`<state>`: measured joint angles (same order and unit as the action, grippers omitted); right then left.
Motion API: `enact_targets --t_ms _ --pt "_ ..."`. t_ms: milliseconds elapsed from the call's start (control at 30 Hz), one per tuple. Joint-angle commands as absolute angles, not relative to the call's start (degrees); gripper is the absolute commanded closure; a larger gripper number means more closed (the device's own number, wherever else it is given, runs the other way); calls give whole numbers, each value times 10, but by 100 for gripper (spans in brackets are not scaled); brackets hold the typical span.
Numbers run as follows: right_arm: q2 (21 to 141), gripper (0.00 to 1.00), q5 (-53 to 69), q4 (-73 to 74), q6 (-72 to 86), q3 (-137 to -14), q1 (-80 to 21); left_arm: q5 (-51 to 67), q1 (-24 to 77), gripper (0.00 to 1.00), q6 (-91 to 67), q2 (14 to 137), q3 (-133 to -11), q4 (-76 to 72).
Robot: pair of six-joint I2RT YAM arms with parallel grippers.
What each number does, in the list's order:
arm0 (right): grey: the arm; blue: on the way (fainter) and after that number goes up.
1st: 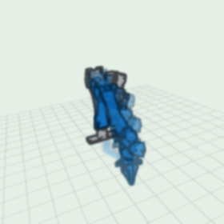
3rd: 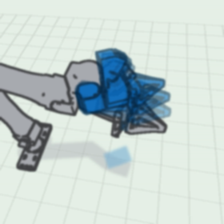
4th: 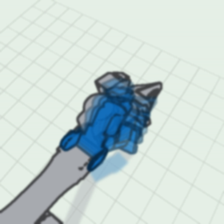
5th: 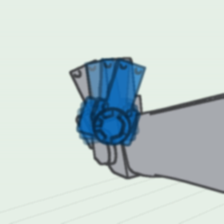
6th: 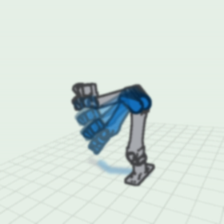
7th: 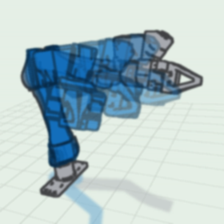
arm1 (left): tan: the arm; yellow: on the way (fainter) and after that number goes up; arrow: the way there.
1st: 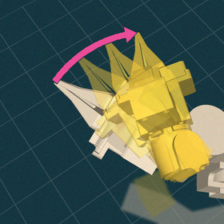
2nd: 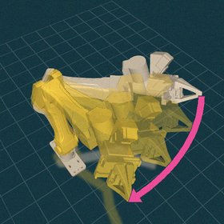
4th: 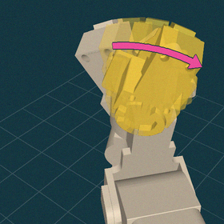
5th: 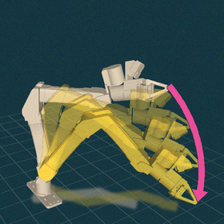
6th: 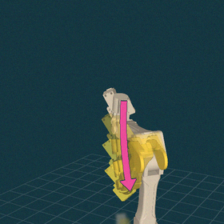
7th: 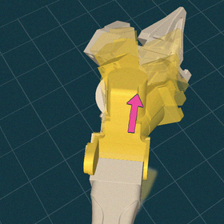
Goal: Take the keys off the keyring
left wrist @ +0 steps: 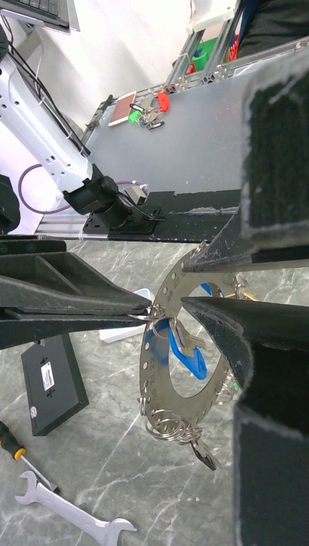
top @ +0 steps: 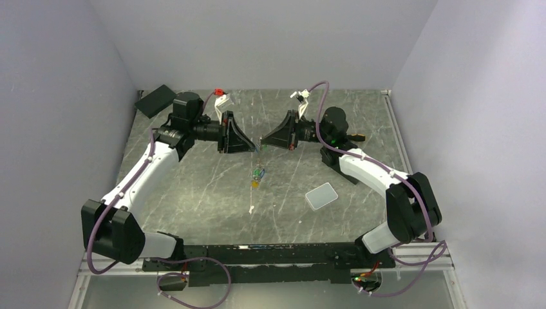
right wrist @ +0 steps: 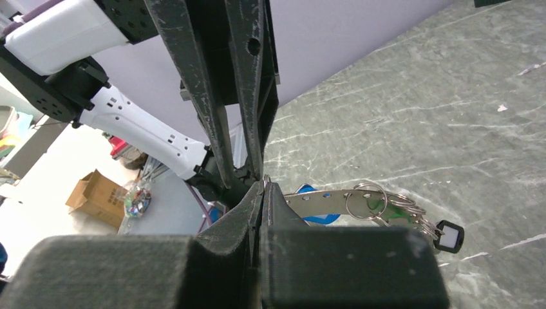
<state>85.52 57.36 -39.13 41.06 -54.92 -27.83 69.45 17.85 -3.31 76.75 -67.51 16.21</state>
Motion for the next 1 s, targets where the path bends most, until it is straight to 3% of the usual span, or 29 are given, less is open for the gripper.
enact_targets --t_ms 0,533,600,667,867,967 --pt "848 100 576 -461 431 -554 -287 710 177 74 -88 772 -663 98" --pt "869 100 570 -491 453 -558 -298 733 179 75 -150 781 -640 14" --pt "872 100 570 -498 458 -558 -298 734 179 83 -150 782 -635 8" --pt "873 100 573 -495 455 -562 -297 733 179 98 -145 782 -636 16" --pt "864 100 597 -409 381 -577 -296 720 179 100 -89 780 -657 94" --pt "854 85 615 -316 304 -589 -293 711 180 100 -33 779 -668 154"
